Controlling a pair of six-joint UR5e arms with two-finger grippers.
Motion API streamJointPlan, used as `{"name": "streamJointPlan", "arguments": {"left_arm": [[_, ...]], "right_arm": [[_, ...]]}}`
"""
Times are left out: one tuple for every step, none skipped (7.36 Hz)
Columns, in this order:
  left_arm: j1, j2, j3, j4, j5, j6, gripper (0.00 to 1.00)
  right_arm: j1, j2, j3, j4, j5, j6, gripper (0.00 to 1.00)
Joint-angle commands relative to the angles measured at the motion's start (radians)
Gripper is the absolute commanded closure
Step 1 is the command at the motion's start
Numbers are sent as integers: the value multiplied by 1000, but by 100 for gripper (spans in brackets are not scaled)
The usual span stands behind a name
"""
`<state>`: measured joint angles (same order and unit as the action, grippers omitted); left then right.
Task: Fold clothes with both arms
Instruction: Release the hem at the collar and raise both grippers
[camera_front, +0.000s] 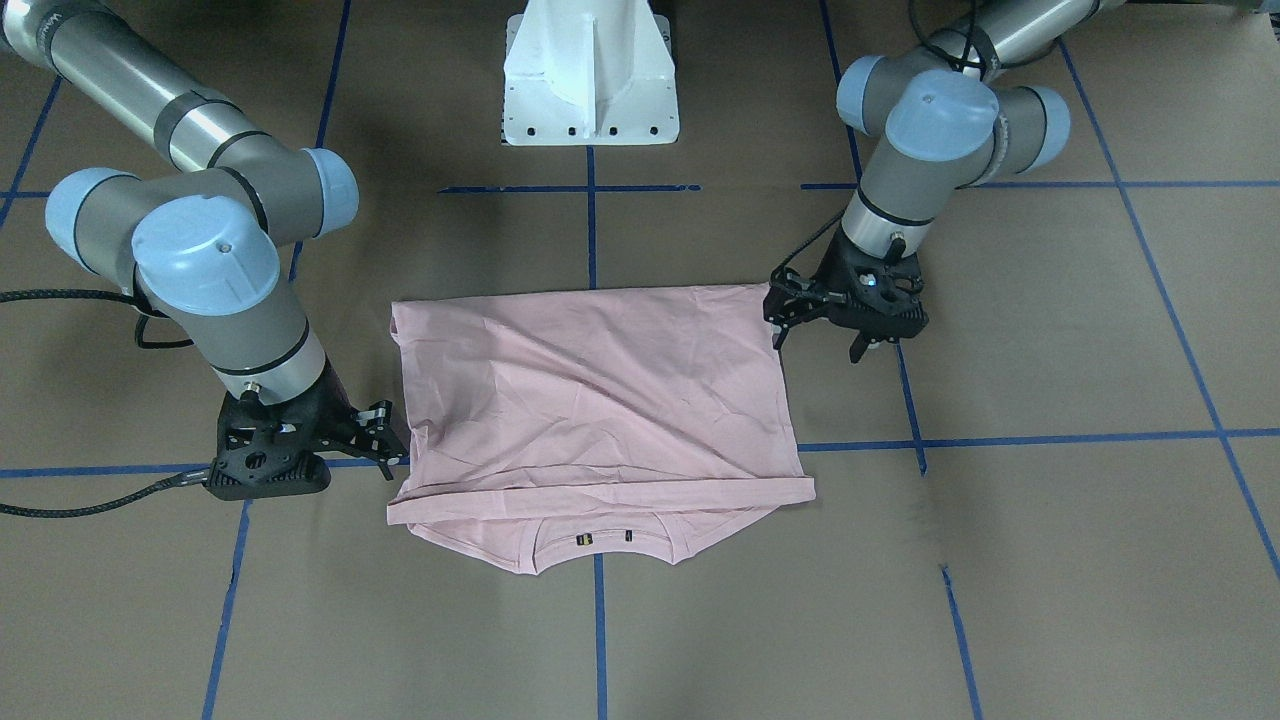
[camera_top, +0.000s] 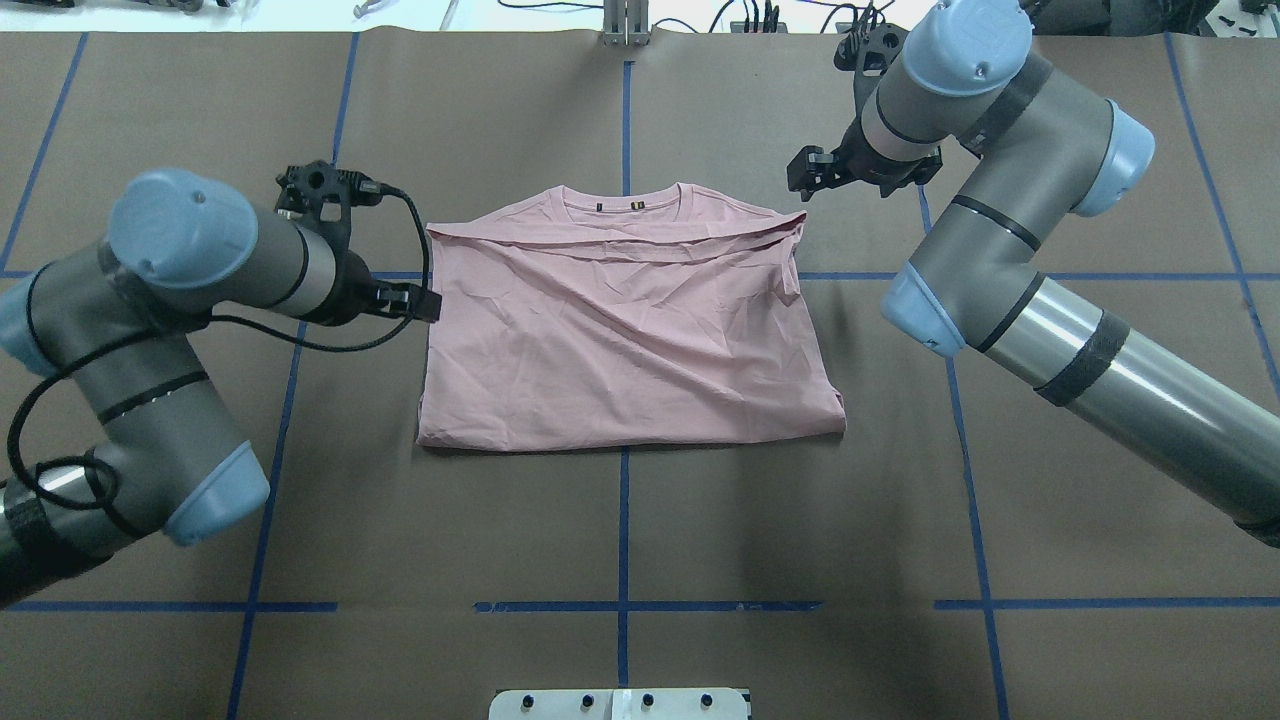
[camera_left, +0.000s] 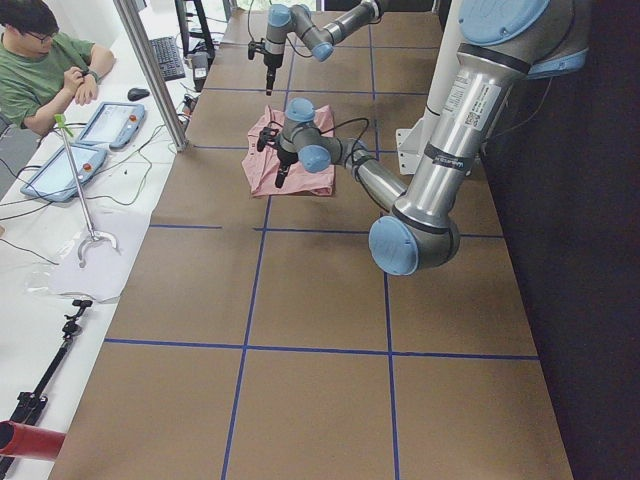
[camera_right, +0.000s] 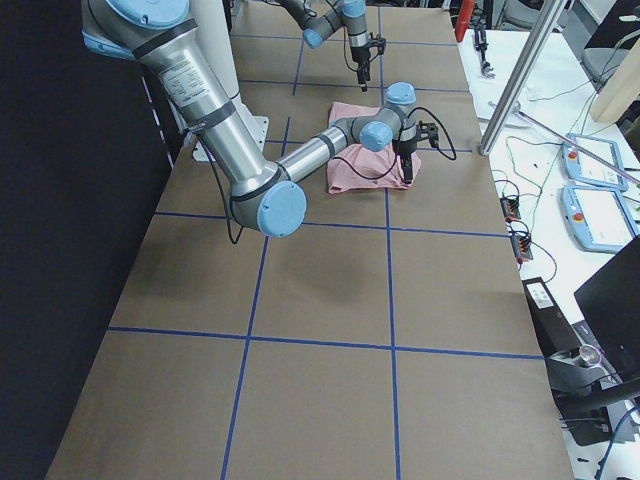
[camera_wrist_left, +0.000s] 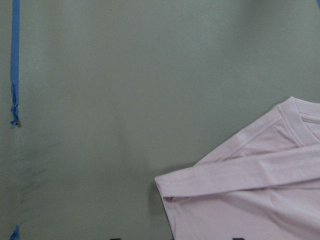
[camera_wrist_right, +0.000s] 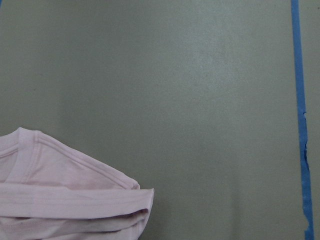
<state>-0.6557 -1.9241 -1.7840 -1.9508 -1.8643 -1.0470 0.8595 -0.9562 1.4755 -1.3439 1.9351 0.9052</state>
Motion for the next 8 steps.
{"name": "streamJointPlan", "arguments": {"left_arm": [[147,50,-57,-4,71,-204,28],[181,50,-55,-4,89,-237,35],[186,50,-49,-4,89,-235,36],[186,51,-42,-4,89,-234,36],[188,54,-41,0,88,-232,36],[188,53,-38,1,88,-231,36],[191,51,-38,3,89,-234,42],[191,48,-31,3,89,-234,61]], "right_arm": [[3,-12,17,0,2,-5,0],[3,-12,17,0,1,-5,0],[3,-12,17,0,1,-5,0],[1,-12,17,0,1,-5,0],[1,-12,16,0,-1,-5,0],[1,-12,15,0,-1,-5,0],[1,-12,15,0,-1,-5,0],[1,-12,15,0,-1,-5,0]]}}
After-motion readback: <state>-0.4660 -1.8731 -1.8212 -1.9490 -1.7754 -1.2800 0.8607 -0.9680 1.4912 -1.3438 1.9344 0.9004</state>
